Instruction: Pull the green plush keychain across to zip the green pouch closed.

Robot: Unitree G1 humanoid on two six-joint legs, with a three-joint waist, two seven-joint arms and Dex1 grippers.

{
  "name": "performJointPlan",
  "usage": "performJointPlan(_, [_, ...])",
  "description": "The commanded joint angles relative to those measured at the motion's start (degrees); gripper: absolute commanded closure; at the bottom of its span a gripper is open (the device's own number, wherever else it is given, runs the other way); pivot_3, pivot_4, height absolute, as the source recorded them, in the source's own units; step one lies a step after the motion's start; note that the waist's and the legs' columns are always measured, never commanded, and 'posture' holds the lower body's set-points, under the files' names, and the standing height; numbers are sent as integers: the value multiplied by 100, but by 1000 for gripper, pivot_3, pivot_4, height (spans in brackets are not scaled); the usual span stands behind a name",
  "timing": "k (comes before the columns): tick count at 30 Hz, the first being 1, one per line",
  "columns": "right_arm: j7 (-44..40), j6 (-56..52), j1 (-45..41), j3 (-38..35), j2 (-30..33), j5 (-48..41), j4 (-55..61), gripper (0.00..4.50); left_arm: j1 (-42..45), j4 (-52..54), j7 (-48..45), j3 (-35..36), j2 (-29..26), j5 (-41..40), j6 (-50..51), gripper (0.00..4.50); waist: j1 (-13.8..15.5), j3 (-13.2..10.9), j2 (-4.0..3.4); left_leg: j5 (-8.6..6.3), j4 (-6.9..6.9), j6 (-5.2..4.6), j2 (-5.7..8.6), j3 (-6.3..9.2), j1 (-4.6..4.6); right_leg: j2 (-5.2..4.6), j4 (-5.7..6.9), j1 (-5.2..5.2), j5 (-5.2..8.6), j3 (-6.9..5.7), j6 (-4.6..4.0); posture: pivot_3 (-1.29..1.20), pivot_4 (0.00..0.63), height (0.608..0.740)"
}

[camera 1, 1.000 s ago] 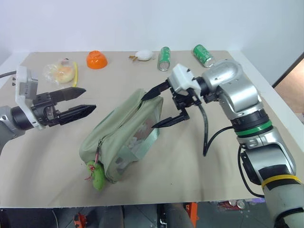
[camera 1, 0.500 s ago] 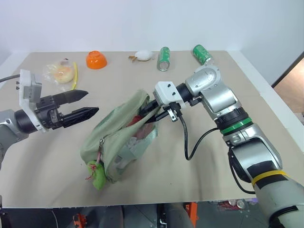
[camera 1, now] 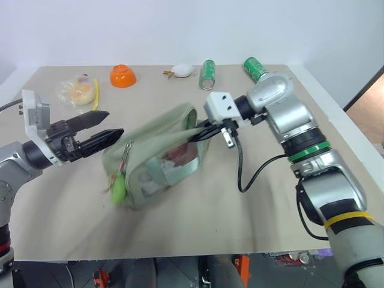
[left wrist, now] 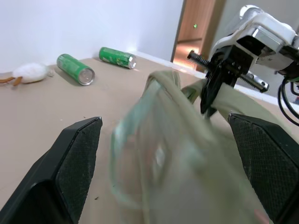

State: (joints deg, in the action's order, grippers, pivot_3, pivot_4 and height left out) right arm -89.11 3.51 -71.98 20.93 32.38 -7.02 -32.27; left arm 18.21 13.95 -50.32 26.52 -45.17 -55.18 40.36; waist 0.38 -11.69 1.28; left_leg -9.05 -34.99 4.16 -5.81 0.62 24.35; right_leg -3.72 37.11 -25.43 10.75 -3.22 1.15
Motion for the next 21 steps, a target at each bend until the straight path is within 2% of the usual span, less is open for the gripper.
performJointPlan(1, [-140, -232, -410, -637, 280, -336, 262, 4487, -16, -50, 70, 190, 99, -111, -98, 0, -4, 0, 0, -1, 1, 2, 0, -2, 0, 1, 0, -1, 1, 2, 0, 0, 150, 740])
performJointPlan(4, [-136, -711, -394, -881, 394, -574, 548, 4487, 41, -124, 151, 189, 236, -148, -89, 0, -8, 0, 0, -5, 6, 2, -3, -3, -3, 7, 0, -2, -1, 5, 9, 0, 150, 740])
performJointPlan(7, [217, -1241, -239, -945, 464, -506, 874, 4487, 53, -132, 189, 162, 295, -127, -111, 0, -31, 0, 0, -7, 10, 1, -9, -3, -5, 19, 0, -8, -3, 11, 12, 0, 150, 740])
performJointPlan(12, [599, -1997, 719, -863, 761, -422, 2284, 4487, -45, -67, 229, 196, 299, -103, -104, 0, -6, 0, 1, -7, 11, 2, -13, -3, -5, 22, 0, -8, -3, 11, 10, 0, 150, 740])
performJointPlan(15, [863, -2321, 1254, -786, 955, -225, 2977, 4487, -163, 58, 250, 331, 185, -136, -69, 0, -1, 0, 0, -10, 11, 6, -11, -8, -4, 21, 0, -9, -2, 18, 11, 0, 150, 740])
performJointPlan(21, [1268, -2737, 1373, -787, 1105, 34, 3255, 4487, -563, 462, -49, 601, -271, -366, 105, 0, -15, -1, 2, -10, 10, 7, -11, -14, -2, 27, 0, -29, 0, 37, -7, 0, 150, 740])
